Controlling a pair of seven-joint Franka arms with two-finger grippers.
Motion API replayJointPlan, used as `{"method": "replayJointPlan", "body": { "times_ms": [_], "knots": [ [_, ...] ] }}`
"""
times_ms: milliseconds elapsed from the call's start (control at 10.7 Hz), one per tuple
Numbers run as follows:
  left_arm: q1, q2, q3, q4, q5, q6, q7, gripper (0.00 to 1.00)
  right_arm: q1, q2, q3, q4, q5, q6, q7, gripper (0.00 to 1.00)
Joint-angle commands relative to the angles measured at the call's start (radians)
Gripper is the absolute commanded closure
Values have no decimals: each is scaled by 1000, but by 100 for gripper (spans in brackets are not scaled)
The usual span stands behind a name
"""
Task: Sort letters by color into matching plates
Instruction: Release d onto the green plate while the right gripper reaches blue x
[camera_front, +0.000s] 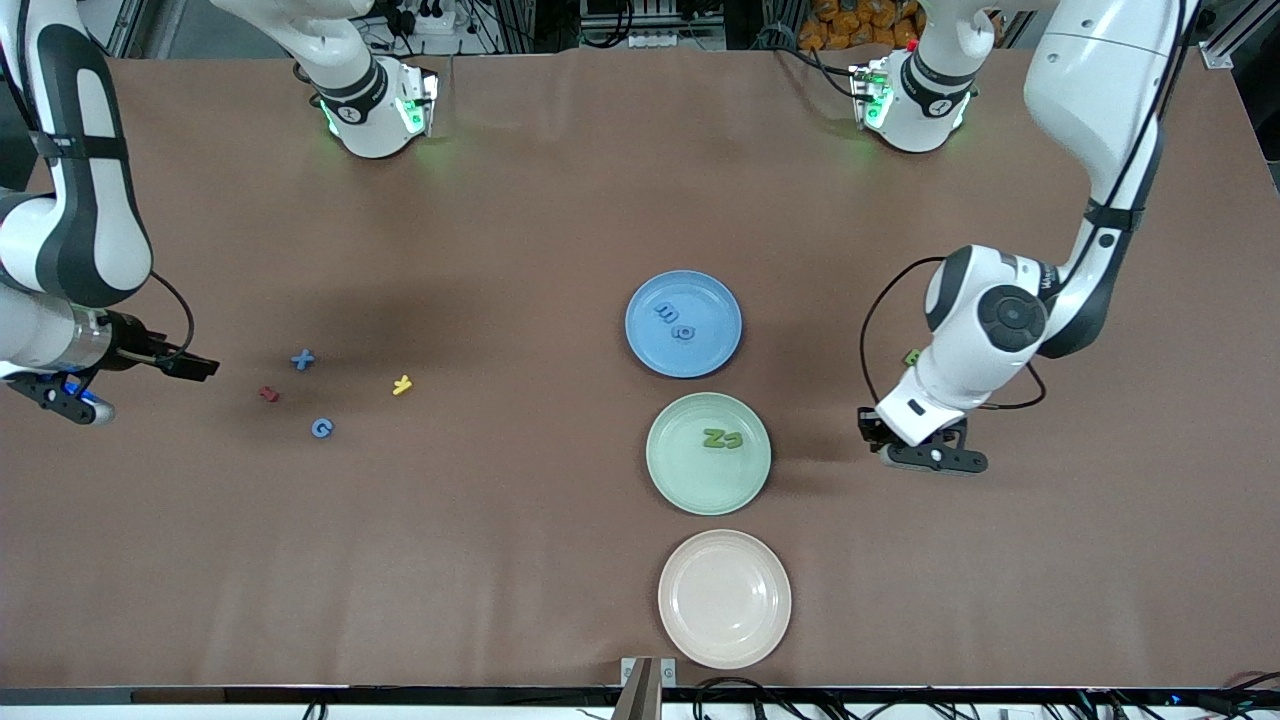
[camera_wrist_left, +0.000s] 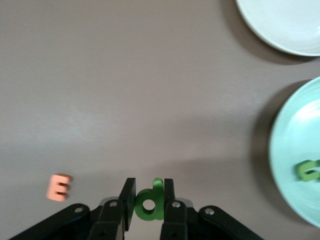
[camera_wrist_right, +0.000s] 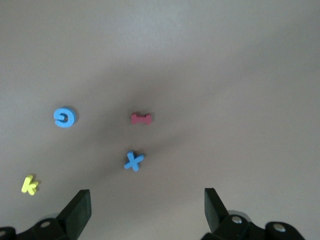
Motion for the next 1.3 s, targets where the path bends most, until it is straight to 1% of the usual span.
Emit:
{"method": "replayJointPlan", "body": {
  "times_ms": [0, 186, 280, 373, 652, 1025, 1211],
  "knots": [
    [-63, 36, 10, 57, -2, -29, -123, 100, 13, -24, -16, -76, 106, 21, 140, 0],
    [-90, 53, 10, 70, -2, -30, -178, 100, 40, -22, -14, -95, 104, 76, 265, 0],
    [-112, 62, 10, 73, -2, -29, -212, 100, 50, -19, -14, -107, 96, 90, 279, 0],
    [-133, 71, 11, 85, -2, -29, -247, 100, 51, -19, -8, -110, 99, 95, 273, 0],
    [-189, 113, 19, 116, -2, -30, -336, 100, 48, -28, 6, -151, 107, 98, 85, 0],
    [-204, 134, 19, 131, -2, -30, -341, 100, 44, -63, 4, -153, 105, 32, 80, 0],
    [-204, 134, 19, 143, -1, -30, -341, 100, 44, -64, 6, -130, 103, -6, 75, 0]
  ]
}}
